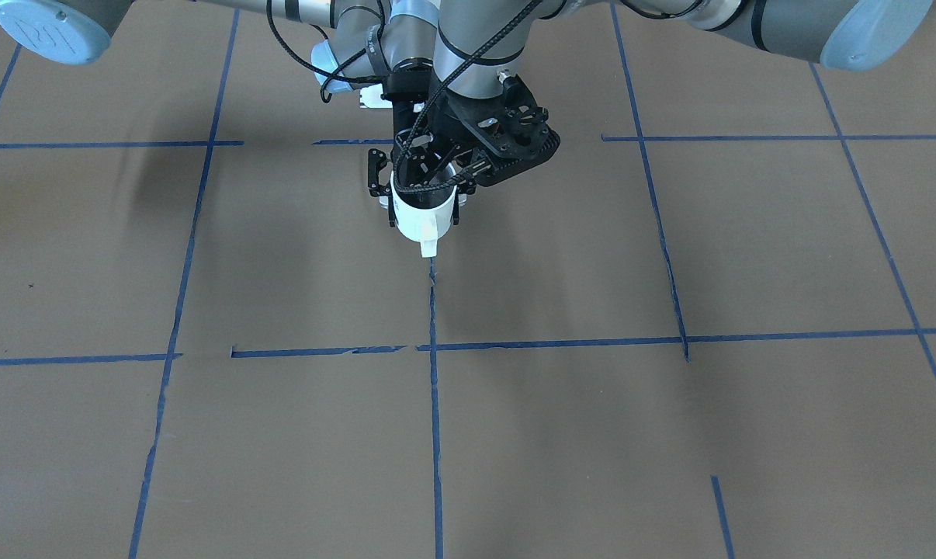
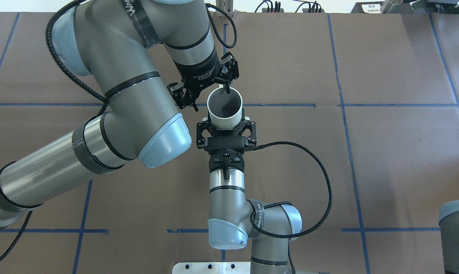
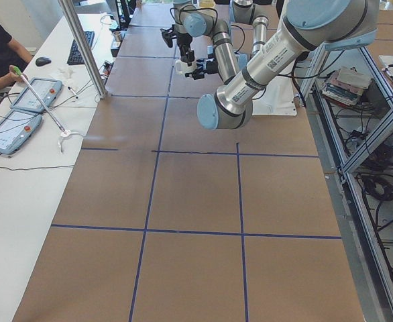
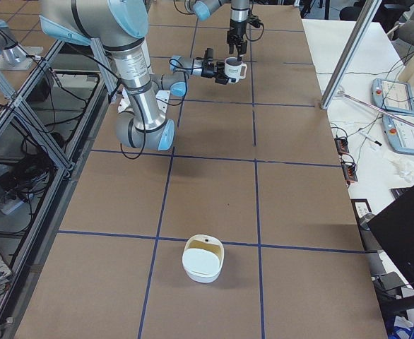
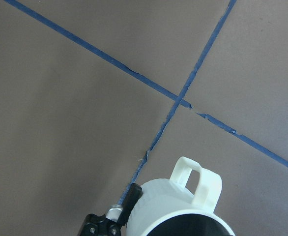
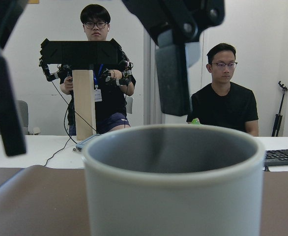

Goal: Left arm hands cup to right arm to dump lemon

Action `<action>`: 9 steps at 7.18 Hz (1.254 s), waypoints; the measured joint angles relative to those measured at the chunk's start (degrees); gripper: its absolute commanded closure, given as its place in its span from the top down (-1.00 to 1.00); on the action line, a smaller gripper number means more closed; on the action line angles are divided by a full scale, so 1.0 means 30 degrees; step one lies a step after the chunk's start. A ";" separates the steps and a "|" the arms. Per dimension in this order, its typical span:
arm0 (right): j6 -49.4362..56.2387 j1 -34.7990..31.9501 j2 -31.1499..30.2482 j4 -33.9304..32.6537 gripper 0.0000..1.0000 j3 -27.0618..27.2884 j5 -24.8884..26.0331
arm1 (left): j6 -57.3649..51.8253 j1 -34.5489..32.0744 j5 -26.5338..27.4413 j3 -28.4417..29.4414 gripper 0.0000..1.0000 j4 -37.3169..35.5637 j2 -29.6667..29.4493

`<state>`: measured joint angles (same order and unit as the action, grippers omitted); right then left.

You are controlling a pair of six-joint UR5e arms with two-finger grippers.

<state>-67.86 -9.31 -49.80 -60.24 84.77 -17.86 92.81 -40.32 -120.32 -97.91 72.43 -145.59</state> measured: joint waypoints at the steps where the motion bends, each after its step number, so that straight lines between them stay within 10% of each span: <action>1: 0.0270 -0.0152 0.0136 0.0040 -0.48 0.0022 -0.0032 | 0.0000 0.0020 0.0000 -0.0009 0.43 -0.0002 0.0045; 3: 0.0447 -0.0366 0.0235 0.0065 -0.43 0.0039 -0.0095 | 0.0000 0.0026 0.0000 -0.0033 -0.87 -0.0002 0.0063; 4: 0.0463 -0.0421 0.0243 0.0075 -0.38 0.0042 -0.0122 | -0.0006 0.0025 0.0000 -0.0093 -1.00 -0.0003 0.0062; 6: 0.0476 -0.0470 0.0247 0.0087 0.99 0.0049 -0.0142 | -0.0026 0.0016 -0.0013 -0.0301 -1.00 -0.0037 0.0101; 9: 0.0329 -0.0270 0.0121 0.0113 1.00 0.0004 -0.0169 | -0.0029 0.0007 -0.0029 -0.0887 -1.00 -0.0370 0.0121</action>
<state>-66.87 -10.11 -49.44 -59.90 84.79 -18.36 92.72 -40.29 -120.41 -100.57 71.32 -145.23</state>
